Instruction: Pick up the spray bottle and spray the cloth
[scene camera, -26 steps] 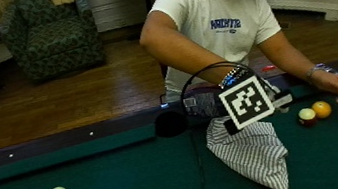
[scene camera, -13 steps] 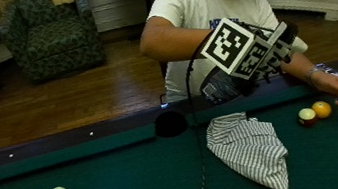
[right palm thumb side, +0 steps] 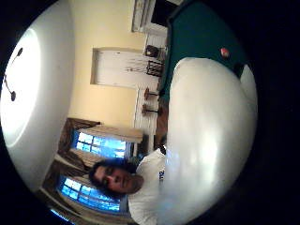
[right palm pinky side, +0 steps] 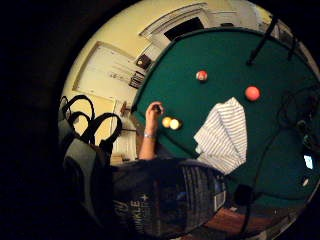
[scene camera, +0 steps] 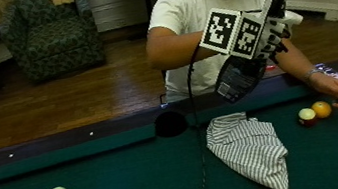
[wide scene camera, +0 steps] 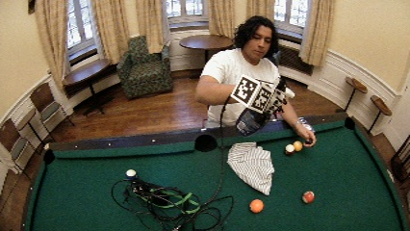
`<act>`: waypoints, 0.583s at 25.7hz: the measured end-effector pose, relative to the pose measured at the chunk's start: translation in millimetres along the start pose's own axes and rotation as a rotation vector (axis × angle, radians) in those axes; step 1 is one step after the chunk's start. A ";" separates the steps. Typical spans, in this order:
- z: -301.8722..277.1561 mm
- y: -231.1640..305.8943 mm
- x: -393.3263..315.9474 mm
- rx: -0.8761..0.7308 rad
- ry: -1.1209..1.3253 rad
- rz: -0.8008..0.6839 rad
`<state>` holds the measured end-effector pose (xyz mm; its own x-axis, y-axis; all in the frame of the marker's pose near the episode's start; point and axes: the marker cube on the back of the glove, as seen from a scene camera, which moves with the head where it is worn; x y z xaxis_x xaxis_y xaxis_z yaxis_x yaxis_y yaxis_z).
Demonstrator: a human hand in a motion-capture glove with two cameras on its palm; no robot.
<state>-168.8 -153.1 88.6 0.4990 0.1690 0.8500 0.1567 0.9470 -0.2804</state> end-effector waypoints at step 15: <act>39.6 -5.4 38.4 0.115 -0.167 -0.111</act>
<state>-184.3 -140.9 140.4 0.3348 0.0963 0.9373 0.0997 0.9856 -0.1368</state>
